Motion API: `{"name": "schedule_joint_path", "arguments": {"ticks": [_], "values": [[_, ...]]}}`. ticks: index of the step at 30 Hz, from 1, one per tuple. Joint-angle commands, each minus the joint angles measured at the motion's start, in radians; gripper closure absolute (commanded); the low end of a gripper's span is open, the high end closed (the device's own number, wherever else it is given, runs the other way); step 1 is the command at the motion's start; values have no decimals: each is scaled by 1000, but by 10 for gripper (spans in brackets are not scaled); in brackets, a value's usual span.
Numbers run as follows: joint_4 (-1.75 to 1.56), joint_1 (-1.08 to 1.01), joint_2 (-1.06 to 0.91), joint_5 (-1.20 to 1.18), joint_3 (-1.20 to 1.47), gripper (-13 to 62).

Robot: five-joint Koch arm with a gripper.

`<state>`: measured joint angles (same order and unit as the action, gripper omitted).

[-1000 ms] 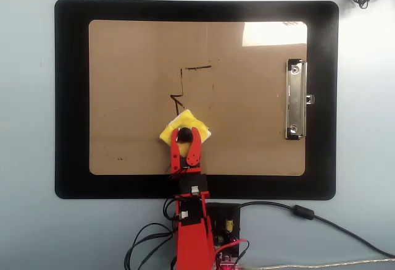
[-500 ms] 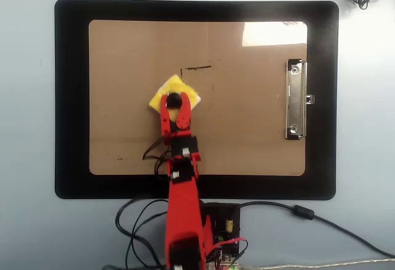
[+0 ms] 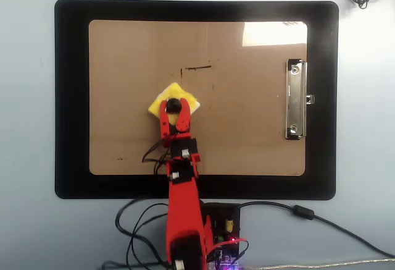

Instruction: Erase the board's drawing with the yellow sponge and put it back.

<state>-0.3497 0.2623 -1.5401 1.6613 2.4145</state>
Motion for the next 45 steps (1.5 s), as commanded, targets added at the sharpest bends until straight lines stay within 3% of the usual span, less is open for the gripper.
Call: {"name": "schedule_joint_path", "arguments": {"ticks": [1,4,7,14,17,19,22,29,31,38,42,45], "values": [[-51,11,161,21,-123,574],[-61,-12,356,21,-351,574],[-61,-41,282,20,-268,574],[-54,-80,-483,12,451,574],[-46,-91,-657,6,583,574],[-46,-94,-592,6,526,574],[-57,-115,-313,6,311,574],[-67,-169,449,9,-489,574],[-64,-184,554,9,-617,574],[-60,-153,371,23,-410,574],[-63,-11,347,132,-348,574],[-64,-15,325,160,-336,574]]}}
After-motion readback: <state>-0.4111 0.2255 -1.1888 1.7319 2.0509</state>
